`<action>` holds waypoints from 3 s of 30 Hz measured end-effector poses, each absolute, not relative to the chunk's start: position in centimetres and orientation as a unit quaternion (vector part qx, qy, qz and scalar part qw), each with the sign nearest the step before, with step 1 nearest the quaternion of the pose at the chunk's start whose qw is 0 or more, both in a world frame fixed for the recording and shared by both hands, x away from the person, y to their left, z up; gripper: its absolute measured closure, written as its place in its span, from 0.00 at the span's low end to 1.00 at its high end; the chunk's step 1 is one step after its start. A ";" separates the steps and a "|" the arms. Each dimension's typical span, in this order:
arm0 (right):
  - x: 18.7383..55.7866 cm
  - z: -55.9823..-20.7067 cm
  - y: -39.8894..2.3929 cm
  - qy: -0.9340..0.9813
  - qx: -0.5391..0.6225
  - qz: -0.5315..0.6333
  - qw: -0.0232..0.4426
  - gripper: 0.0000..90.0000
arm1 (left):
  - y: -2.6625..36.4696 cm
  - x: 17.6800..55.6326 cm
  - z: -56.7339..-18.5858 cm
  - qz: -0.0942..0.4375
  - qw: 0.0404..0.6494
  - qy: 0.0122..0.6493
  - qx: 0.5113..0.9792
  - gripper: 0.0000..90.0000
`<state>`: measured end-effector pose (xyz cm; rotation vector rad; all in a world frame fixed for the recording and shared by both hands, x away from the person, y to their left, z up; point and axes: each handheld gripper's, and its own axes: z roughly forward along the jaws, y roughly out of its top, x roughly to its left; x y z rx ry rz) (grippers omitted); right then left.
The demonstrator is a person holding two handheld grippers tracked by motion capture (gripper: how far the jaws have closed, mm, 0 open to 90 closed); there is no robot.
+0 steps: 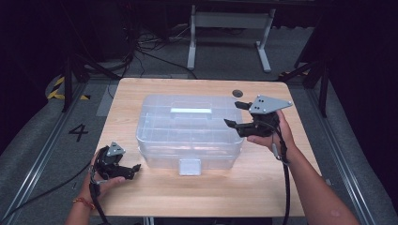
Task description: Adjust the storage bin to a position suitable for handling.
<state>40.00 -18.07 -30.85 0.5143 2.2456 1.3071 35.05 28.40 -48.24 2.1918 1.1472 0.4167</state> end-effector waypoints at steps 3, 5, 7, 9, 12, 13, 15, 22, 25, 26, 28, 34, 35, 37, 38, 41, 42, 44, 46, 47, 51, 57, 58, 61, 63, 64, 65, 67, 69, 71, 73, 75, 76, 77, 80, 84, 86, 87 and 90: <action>40.4 -30.8 -17.6 0.825 0.187 0.476 0.242 0.37 | 28.4 35.0 -48.2 0.158 0.311 0.435 0.830 0.01; 40.7 -30.7 -17.3 0.827 0.186 0.473 0.242 0.37 | 28.4 35.0 -48.2 0.158 0.311 0.435 0.830 0.01; 40.9 -30.5 -16.9 0.828 0.181 0.474 0.240 0.37 | 28.4 35.1 -48.2 0.158 0.311 0.435 0.830 0.01; 41.0 -30.3 -16.5 0.828 0.178 0.475 0.240 0.37 | 28.4 35.1 -48.2 0.158 0.311 0.433 0.831 0.01; 41.0 -30.2 -16.1 0.829 0.174 0.473 0.241 0.37 | 28.4 35.0 -48.2 0.158 0.311 0.435 0.830 0.01; 41.0 -30.2 -15.8 0.830 0.171 0.473 0.238 0.37 | 28.4 35.1 -48.2 0.158 0.311 0.434 0.831 0.01; 41.1 -30.3 -15.2 0.834 0.168 0.469 0.238 0.38 | 28.4 35.1 -48.2 0.158 0.311 0.434 0.831 0.01; 41.3 -30.5 -14.4 0.837 0.163 0.470 0.229 0.40 | 28.4 35.1 -48.2 0.158 0.311 0.434 0.831 0.01; 41.4 -30.6 -14.0 0.838 0.162 0.470 0.226 0.41 | 28.4 35.1 -48.2 0.158 0.311 0.434 0.831 0.01; 41.3 -30.7 -13.7 0.840 0.157 0.468 0.225 0.41 | 28.4 35.1 -48.2 0.158 0.311 0.434 0.831 0.01; 41.3 -30.8 -13.4 0.842 0.155 0.466 0.224 0.42 | 28.4 35.1 -48.2 0.158 0.311 0.434 0.831 0.01; 41.3 -30.9 -12.8 0.847 0.144 0.461 0.224 0.56 | 28.4 35.0 -48.2 0.158 0.311 0.435 0.830 0.01; 41.3 -30.9 -12.8 0.847 0.144 0.462 0.221 0.58 | 28.4 35.0 -48.2 0.158 0.311 0.435 0.830 0.01; 41.3 -30.9 -12.8 0.847 0.145 0.463 0.220 0.60 | 28.4 35.0 -48.2 0.158 0.311 0.435 0.830 0.01; 41.3 -30.9 -12.9 0.847 0.145 0.463 0.218 0.63 | 28.4 35.1 -48.2 0.158 0.311 0.434 0.830 0.01; 41.3 -30.9 -12.7 0.851 0.139 0.460 0.214 0.72 | 28.4 35.0 -48.2 0.158 0.311 0.435 0.830 0.01; 41.3 -30.9 -12.6 0.852 0.135 0.457 0.215 0.76 | 28.4 35.1 -48.2 0.158 0.311 0.433 0.831 0.01; 41.2 -30.9 -12.5 0.853 0.133 0.455 0.219 0.80 | 28.4 35.0 -48.2 0.158 0.311 0.435 0.830 0.01; 41.3 -30.9 -12.6 0.852 0.134 0.455 0.220 0.80 | 28.4 35.0 -48.2 0.158 0.311 0.435 0.830 0.01; 41.3 -30.9 -12.6 0.853 0.135 0.454 0.219 0.80 | 28.4 35.0 -48.2 0.158 0.311 0.435 0.830 0.01; 41.3 -31.0 -12.3 0.857 0.131 0.445 0.227 0.79 | 28.4 35.0 -48.2 0.158 0.311 0.435 0.830 0.01; 41.6 -30.9 -12.0 0.861 0.138 0.436 0.223 0.83 | 28.4 35.1 -48.2 0.158 0.311 0.434 0.831 0.01; 41.6 -30.9 -12.0 0.861 0.138 0.437 0.221 0.83 | 28.4 35.0 -48.2 0.158 0.311 0.435 0.830 0.01; 41.7 -30.8 -12.0 0.860 0.139 0.439 0.219 0.83 | 28.4 35.1 -48.2 0.158 0.311 0.434 0.831 0.01; 41.8 -30.8 -12.2 0.858 0.140 0.446 0.211 0.84 | 28.4 35.1 -48.2 0.158 0.311 0.434 0.830 0.01; 41.8 -30.8 -12.2 0.858 0.139 0.447 0.210 0.84 | 28.4 35.1 -48.3 0.159 0.312 0.435 0.830 0.01; 41.8 -30.8 -12.2 0.858 0.139 0.447 0.210 0.84 | 28.4 35.1 -48.3 0.159 0.312 0.435 0.830 0.01; 42.0 -30.8 -12.2 0.859 0.137 0.447 0.207 0.84 | 28.3 35.1 -48.3 0.159 0.312 0.435 0.829 0.01; 42.1 -30.8 -12.2 0.860 0.138 0.448 0.202 0.84 | 28.3 35.1 -48.3 0.159 0.313 0.436 0.829 0.01; 42.1 -30.7 -12.3 0.860 0.140 0.448 0.200 0.84 | 28.3 35.1 -48.3 0.159 0.312 0.435 0.829 0.01; 42.2 -30.6 -12.3 0.861 0.139 0.448 0.199 0.84 | 28.3 35.1 -48.3 0.159 0.312 0.437 0.829 0.01; 42.3 -30.5 -12.3 0.861 0.139 0.448 0.197 0.84 | 28.3 35.1 -48.3 0.161 0.311 0.434 0.830 0.01; 42.4 -30.4 -12.3 0.860 0.141 0.450 0.197 0.84 | 28.3 35.1 -48.3 0.160 0.311 0.434 0.830 0.01; 42.5 -30.4 -12.3 0.860 0.142 0.450 0.195 0.84 | 28.2 35.1 -48.3 0.159 0.312 0.435 0.830 0.01; 42.7 -30.1 -12.3 0.861 0.143 0.449 0.191 0.84 | 28.2 35.0 -48.2 0.161 0.311 0.438 0.828 0.01; 43.0 -29.8 -12.3 0.863 0.144 0.448 0.185 0.84 | 28.2 34.6 -48.2 0.166 0.311 0.441 0.825 0.03; 43.2 -29.7 -12.3 0.864 0.145 0.446 0.182 0.84 | 28.2 34.2 -48.2 0.168 0.315 0.441 0.824 0.06; 43.2 -29.6 -12.3 0.865 0.144 0.446 0.181 0.84 | 28.2 34.0 -48.2 0.170 0.323 0.439 0.821 0.10; 43.4 -29.4 -12.3 0.867 0.144 0.443 0.178 0.84 | 28.3 33.6 -48.0 0.170 0.331 0.438 0.819 0.25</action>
